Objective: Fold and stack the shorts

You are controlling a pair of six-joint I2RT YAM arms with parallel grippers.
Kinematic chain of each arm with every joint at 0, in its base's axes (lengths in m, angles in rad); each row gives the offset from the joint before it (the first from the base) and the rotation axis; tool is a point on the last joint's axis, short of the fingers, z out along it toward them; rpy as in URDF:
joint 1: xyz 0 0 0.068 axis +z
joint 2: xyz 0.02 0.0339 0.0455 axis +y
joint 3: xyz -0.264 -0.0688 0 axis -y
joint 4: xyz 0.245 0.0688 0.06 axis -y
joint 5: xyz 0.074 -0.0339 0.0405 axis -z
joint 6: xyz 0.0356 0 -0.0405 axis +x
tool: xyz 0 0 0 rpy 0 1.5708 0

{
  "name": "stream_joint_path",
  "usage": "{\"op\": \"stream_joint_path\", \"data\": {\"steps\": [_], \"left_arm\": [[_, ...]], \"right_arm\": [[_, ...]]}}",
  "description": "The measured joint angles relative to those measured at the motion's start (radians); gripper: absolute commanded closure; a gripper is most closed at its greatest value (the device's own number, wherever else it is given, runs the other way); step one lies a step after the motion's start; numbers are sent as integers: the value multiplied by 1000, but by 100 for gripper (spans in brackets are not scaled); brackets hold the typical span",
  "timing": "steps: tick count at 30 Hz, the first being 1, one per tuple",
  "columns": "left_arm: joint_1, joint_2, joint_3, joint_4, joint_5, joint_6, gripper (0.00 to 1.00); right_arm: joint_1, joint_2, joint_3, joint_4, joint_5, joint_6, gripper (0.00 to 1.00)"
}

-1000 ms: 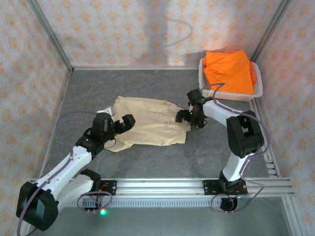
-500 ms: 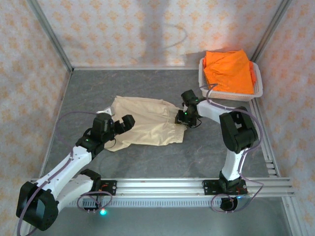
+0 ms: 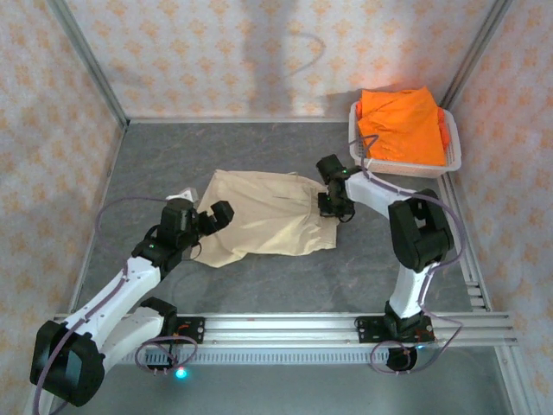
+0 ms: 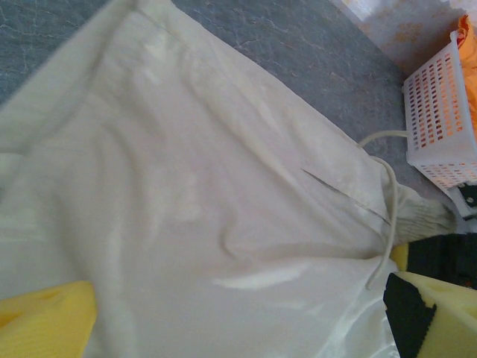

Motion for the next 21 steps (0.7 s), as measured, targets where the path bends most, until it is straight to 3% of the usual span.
{"op": "stream_joint_path", "data": {"steps": [12, 21], "left_arm": [[8, 12, 15, -21, 2, 22, 0], [8, 11, 16, -22, 4, 18, 0]], "right_arm": [[0, -183, 159, -323, 497, -240, 100], [17, -126, 418, -503, 768, -329, 100]]}}
